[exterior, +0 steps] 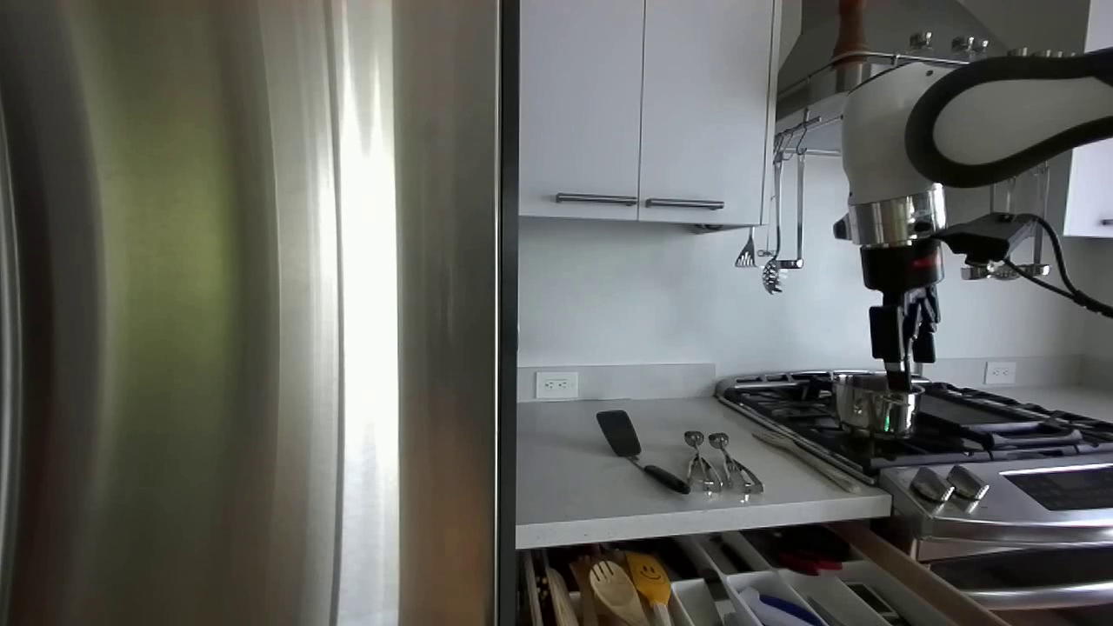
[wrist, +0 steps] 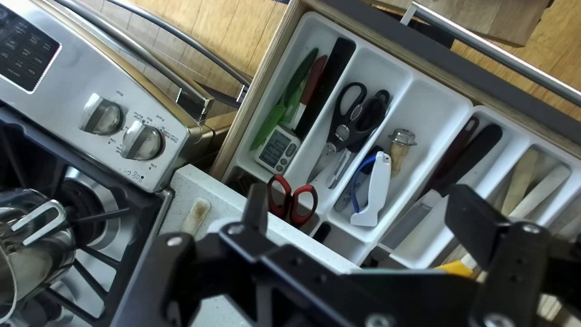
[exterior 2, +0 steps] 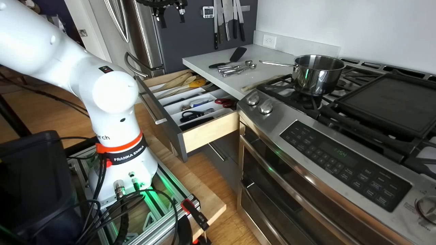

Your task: Use the wooden spatula to stir the contents in the silver pot

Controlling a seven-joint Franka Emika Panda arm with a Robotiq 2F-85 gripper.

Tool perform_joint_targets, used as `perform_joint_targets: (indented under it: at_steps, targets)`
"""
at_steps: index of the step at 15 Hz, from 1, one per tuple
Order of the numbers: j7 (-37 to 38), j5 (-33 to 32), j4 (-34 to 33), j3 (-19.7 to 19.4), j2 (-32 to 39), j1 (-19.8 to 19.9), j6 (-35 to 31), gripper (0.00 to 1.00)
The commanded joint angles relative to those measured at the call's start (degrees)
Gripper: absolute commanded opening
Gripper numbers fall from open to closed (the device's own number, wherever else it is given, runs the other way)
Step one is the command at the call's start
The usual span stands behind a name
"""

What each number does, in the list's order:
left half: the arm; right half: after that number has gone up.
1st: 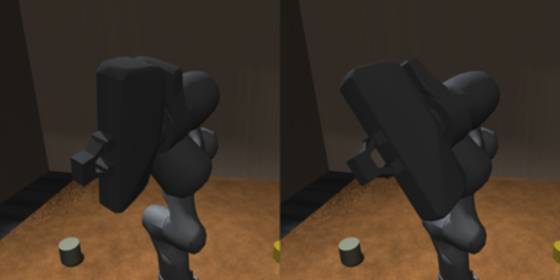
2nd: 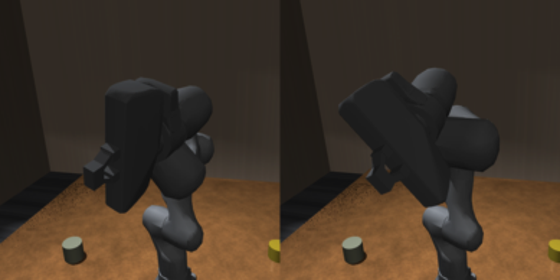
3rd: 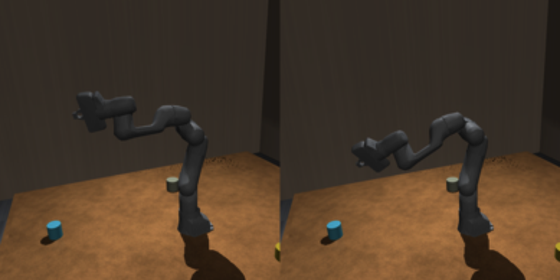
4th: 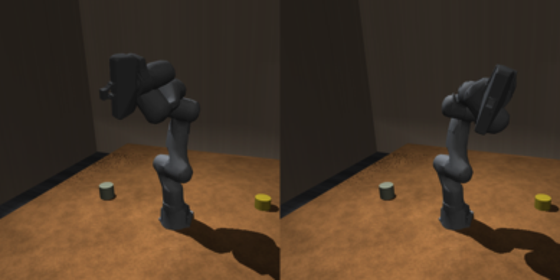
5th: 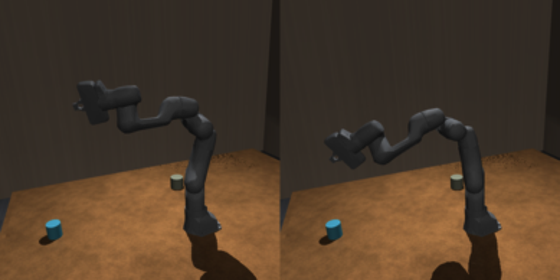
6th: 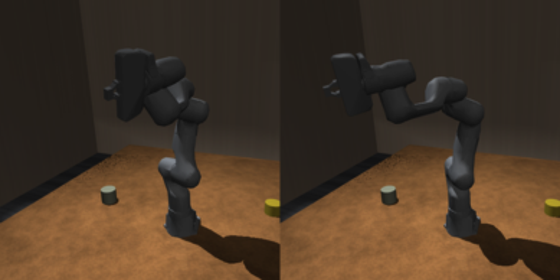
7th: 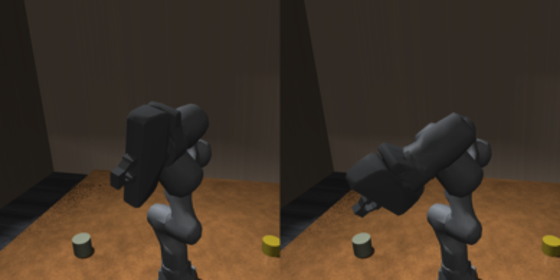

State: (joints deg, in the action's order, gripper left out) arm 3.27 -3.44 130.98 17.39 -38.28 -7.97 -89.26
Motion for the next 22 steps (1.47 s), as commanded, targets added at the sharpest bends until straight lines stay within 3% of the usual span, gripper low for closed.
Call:
perform_joint_targets:
  at_steps: [1, 8, 16, 22]
  targets:
    - [2.0, -1.32, 0.25, -1.29, 0.63, -0.69, -1.46, 1.0]
    - [7.47, -5.35, 8.09, -6.36, 0.49, 4.39, -19.34, 1.0]
    - [19.1, -10.29, 16.37, -6.4, 4.47, 11.79, -37.5, 1.0]
    - [21.26, -12.67, 20.35, -6.88, 11.03, 15.49, -53.26, 1.0]
